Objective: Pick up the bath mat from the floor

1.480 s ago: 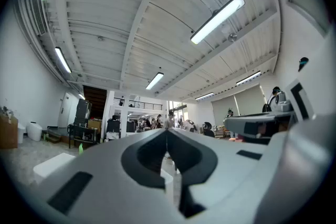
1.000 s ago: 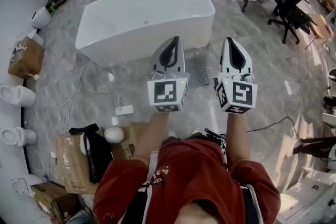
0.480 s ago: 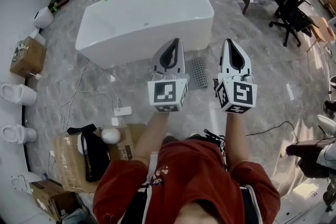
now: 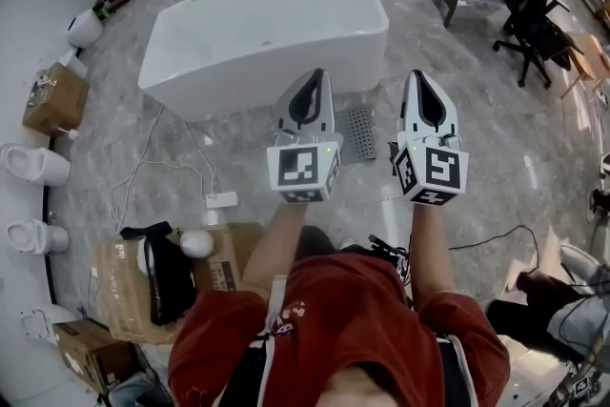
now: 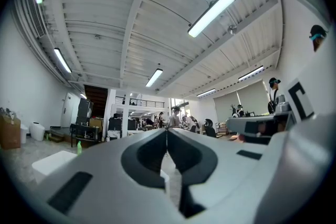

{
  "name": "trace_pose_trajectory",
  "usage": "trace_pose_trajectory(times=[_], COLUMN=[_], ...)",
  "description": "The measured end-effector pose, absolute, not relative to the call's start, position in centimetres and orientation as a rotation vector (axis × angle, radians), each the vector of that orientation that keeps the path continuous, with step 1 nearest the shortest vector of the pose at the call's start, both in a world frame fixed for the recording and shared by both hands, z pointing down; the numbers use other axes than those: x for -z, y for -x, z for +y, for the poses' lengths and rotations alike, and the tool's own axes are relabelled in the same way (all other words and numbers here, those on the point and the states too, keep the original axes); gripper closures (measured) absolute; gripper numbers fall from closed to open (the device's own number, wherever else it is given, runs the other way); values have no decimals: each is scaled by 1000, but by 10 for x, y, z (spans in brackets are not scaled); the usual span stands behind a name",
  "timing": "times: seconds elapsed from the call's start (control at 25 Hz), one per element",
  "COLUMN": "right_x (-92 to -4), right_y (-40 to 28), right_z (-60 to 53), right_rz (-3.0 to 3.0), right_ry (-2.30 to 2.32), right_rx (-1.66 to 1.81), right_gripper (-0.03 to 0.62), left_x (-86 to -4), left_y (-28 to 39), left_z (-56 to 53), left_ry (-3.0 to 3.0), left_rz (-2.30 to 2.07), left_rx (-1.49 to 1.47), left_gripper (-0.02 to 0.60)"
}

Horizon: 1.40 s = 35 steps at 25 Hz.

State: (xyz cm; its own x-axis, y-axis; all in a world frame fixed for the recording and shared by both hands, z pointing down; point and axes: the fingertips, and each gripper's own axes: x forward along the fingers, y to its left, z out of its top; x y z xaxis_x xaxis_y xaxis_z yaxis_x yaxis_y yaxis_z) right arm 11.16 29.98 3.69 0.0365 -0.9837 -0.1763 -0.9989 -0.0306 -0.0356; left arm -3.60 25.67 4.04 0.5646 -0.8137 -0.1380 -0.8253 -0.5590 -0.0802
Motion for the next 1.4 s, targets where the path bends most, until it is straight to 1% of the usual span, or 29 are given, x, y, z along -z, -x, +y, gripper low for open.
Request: trace_pose_trajectory(times=[0.6,1.4], right_x=[-51,-55], right_y=[-124,-93], right_z=[239,81], right_rz=[2083,2129], right_ry=[2190,2286], right_rx=[-148,-134], right_gripper=[582,582], left_x=[-57,-69], left_y=[27,45], left_z=[194,31], left_ry=[2673,2782], left_rz=[1418,1395], left_rx=[-130,-125], left_gripper=[565,565])
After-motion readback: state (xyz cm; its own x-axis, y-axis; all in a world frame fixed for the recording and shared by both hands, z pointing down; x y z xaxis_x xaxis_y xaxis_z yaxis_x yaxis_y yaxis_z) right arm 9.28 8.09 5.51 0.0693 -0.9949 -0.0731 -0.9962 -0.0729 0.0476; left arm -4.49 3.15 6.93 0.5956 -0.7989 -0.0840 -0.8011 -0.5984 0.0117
